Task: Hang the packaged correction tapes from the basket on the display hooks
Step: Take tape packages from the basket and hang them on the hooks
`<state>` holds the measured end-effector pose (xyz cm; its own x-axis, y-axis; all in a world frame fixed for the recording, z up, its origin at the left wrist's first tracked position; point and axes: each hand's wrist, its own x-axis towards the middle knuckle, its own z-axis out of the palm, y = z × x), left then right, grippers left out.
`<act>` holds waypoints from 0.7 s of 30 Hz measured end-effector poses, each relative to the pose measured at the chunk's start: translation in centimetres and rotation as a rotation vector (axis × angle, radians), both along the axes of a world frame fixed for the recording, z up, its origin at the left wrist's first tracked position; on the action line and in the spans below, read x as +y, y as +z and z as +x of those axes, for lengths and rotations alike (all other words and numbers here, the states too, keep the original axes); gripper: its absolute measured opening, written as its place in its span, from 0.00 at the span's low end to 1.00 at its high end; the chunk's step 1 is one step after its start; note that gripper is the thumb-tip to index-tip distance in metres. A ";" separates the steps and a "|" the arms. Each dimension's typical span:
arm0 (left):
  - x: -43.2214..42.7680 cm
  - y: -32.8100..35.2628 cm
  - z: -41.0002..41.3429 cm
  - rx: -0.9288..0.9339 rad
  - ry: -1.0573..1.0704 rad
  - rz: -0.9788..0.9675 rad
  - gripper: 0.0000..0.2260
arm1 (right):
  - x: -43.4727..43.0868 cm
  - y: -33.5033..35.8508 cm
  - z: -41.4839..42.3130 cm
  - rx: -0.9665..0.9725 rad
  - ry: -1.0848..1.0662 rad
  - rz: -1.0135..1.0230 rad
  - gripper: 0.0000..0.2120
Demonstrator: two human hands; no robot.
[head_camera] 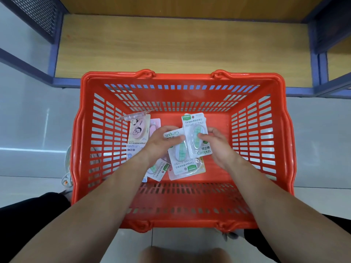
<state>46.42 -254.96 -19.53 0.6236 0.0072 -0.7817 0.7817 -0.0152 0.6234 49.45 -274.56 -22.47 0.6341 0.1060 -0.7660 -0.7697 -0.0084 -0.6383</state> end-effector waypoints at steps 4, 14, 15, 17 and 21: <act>0.5 -0.3 -0.1 -0.010 -0.090 0.113 0.16 | -0.5 0.0 0.2 0.009 -0.093 -0.064 0.08; 4.0 0.0 1.4 -0.077 0.343 0.028 0.18 | -2.1 1.1 0.5 0.004 -0.191 -0.141 0.05; 4.0 0.1 1.4 -0.082 0.370 0.005 0.20 | -2.0 1.1 0.5 0.004 -0.196 -0.138 0.05; 4.0 0.3 1.3 -0.076 0.382 -0.049 0.21 | -1.9 1.2 0.6 0.011 -0.195 -0.113 0.04; 3.4 0.8 0.8 -0.036 0.330 -0.187 0.16 | -1.2 1.5 0.7 0.021 -0.184 -0.051 0.05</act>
